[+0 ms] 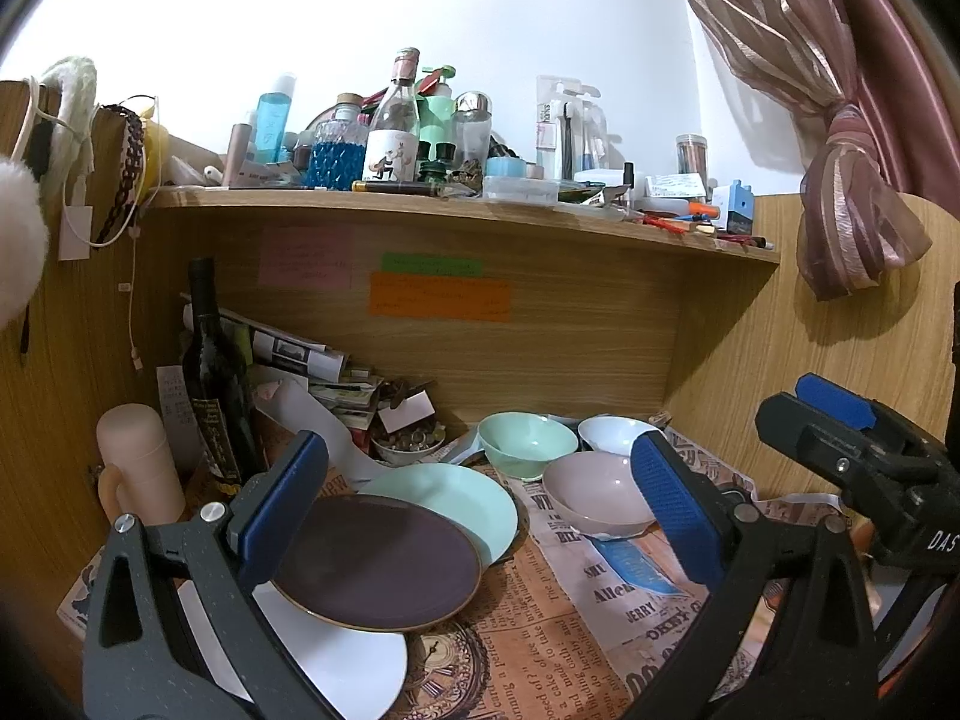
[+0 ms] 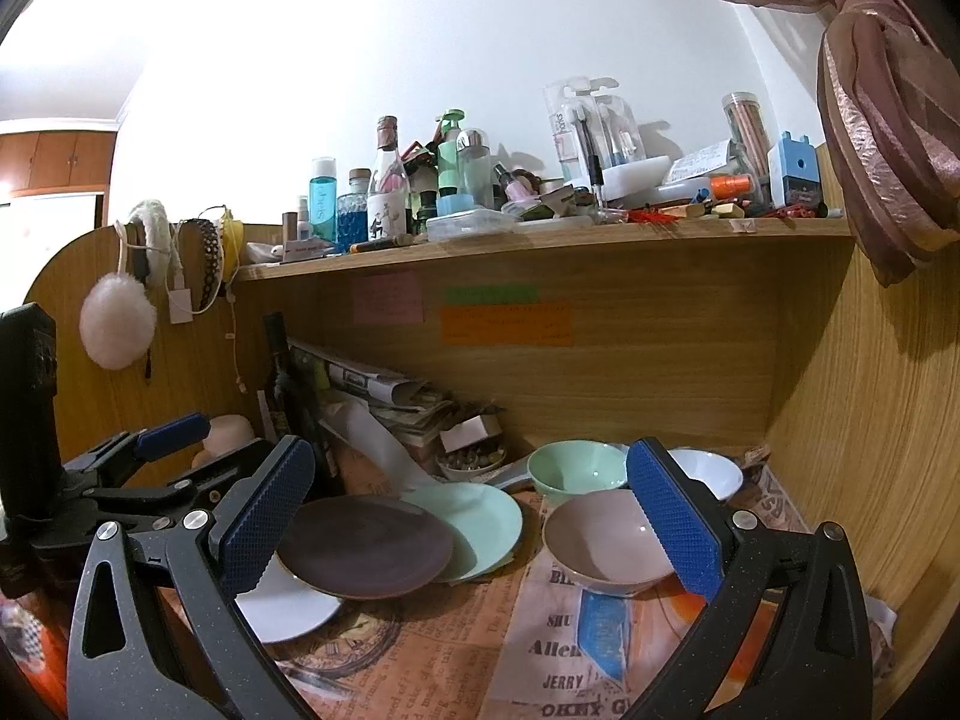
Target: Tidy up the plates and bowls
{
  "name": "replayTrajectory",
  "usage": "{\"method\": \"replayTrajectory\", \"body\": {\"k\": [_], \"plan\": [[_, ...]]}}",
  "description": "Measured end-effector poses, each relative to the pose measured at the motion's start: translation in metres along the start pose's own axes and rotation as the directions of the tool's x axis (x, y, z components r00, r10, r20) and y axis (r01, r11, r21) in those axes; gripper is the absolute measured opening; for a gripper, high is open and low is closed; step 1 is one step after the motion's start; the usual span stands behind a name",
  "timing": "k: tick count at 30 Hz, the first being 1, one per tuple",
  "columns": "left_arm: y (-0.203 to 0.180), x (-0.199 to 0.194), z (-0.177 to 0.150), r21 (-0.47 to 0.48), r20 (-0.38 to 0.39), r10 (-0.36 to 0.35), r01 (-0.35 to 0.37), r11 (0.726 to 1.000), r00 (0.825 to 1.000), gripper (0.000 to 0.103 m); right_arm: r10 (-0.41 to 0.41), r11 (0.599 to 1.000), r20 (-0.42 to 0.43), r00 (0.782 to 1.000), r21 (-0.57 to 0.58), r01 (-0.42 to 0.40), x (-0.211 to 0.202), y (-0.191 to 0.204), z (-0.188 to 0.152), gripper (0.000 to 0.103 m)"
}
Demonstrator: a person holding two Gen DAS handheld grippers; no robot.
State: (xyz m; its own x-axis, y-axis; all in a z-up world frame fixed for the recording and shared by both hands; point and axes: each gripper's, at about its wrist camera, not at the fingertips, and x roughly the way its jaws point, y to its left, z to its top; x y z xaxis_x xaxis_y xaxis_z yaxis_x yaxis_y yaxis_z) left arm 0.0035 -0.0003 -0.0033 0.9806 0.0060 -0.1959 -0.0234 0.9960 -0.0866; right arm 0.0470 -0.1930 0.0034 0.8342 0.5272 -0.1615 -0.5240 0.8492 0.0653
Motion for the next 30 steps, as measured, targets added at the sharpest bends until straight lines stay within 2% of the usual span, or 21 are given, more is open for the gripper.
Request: {"method": "replayTrajectory", "body": {"k": [10,15,18,22,26,28,30], "plan": [[0.005,0.004,-0.005,-0.005,-0.014,0.007,-0.007,1.000,1.000,0.103,-0.008,1.000,-0.008,1.000,-0.004,0.008,0.005,-0.001,-0.002,0.103],[0.021,0.021,-0.015,-0.012,-0.084,0.020,-0.021,1.000,0.996,0.103,0.000,1.000,-0.073,0.997,-0.011,-0.001,0.025,0.000,-0.011,0.103],[0.036,0.028,-0.022,-0.017,-0.127,0.051,-0.054,0.998,0.991,0.103,0.014,1.000,-0.115,0.993,-0.004,-0.014,0.039,-0.001,-0.020,0.103],[0.057,0.037,-0.032,0.010,-0.184,0.119,-0.119,0.993,0.976,0.103,0.036,0.999,-0.150,0.988,0.021,-0.033,0.056,-0.003,-0.035,0.103],[0.079,0.048,-0.041,0.019,-0.247,0.149,-0.149,0.989,0.958,0.101,0.073,0.997,-0.234,0.970,0.017,-0.071,0.080,-0.001,-0.048,0.103],[0.090,0.054,-0.044,0.023,-0.276,0.162,-0.162,0.987,0.947,0.098,0.068,0.998,-0.263,0.963,0.010,-0.067,0.091,0.003,-0.054,0.103],[0.100,0.060,-0.046,0.032,-0.303,0.179,-0.178,0.984,0.936,0.089,0.071,0.997,-0.290,0.954,0.009,-0.071,0.101,0.005,-0.060,0.103]]}}
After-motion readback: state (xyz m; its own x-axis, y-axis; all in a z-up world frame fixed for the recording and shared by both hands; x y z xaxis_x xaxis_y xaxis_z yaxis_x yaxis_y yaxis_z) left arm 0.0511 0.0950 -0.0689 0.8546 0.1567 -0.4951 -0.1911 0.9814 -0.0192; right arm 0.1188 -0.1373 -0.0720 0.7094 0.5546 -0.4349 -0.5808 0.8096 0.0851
